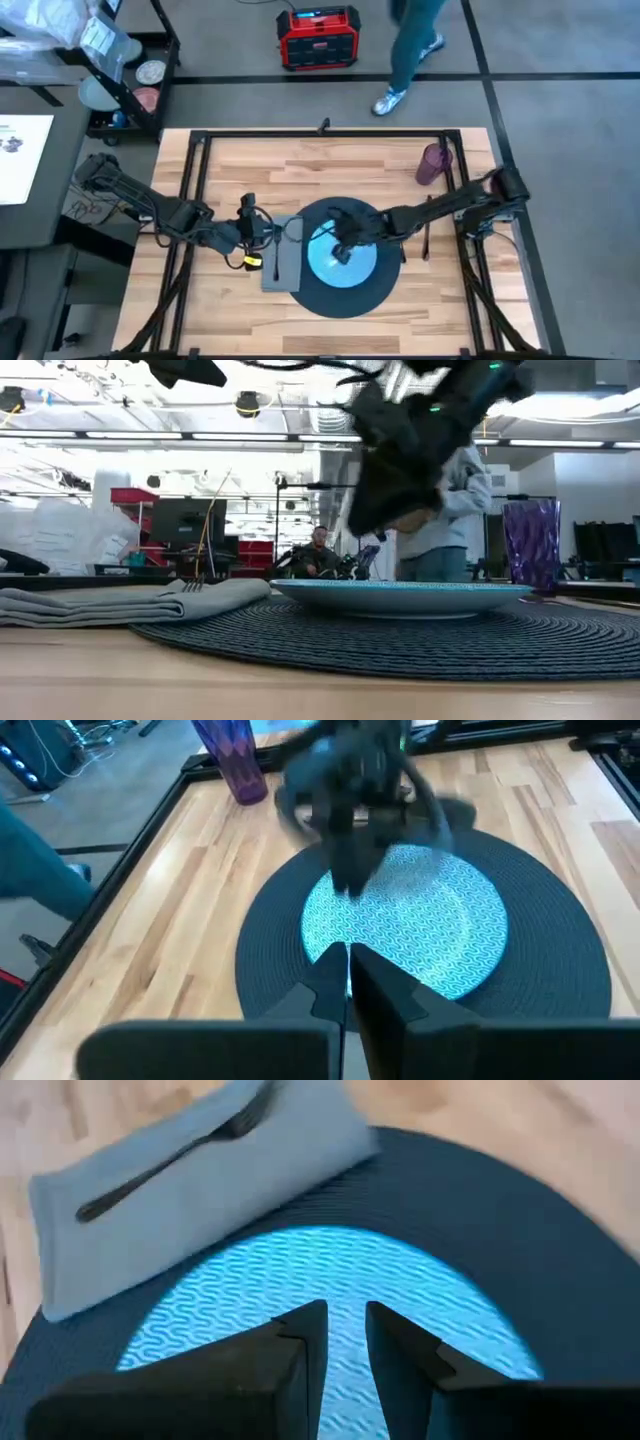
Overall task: Set table place
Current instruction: Put the black table knife on the tablemat to the right side of the blue plate
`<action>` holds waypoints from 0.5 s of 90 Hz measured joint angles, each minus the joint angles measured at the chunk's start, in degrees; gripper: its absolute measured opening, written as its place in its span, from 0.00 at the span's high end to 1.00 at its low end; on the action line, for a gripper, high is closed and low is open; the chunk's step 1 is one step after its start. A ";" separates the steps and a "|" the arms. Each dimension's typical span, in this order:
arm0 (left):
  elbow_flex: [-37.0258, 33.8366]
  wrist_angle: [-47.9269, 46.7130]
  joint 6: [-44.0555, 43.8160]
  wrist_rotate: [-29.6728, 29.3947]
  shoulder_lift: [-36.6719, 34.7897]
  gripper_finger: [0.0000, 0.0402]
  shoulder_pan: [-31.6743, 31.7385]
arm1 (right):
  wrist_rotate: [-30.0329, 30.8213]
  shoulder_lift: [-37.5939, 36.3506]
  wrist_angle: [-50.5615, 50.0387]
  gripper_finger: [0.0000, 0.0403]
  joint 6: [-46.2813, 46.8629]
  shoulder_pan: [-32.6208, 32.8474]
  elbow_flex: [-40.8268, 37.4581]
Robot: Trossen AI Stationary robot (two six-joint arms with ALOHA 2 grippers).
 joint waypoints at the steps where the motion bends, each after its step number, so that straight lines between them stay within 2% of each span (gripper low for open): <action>1: 0.00 0.02 0.00 0.00 0.00 1.00 0.00 | 0.43 -0.83 -0.33 0.85 0.73 0.09 -0.82; 22: 0.02 0.36 0.12 0.00 0.02 1.00 0.00 | 2.93 -15.68 -6.04 0.85 18.27 1.26 -17.39; 35: 0.02 0.58 -0.17 0.00 0.02 1.00 0.00 | 4.11 -20.69 -18.10 0.85 29.39 1.56 -21.29; 45: 0.02 0.71 -0.28 -0.02 0.02 1.00 0.00 | 4.32 -22.27 -19.07 0.85 31.88 2.95 -22.79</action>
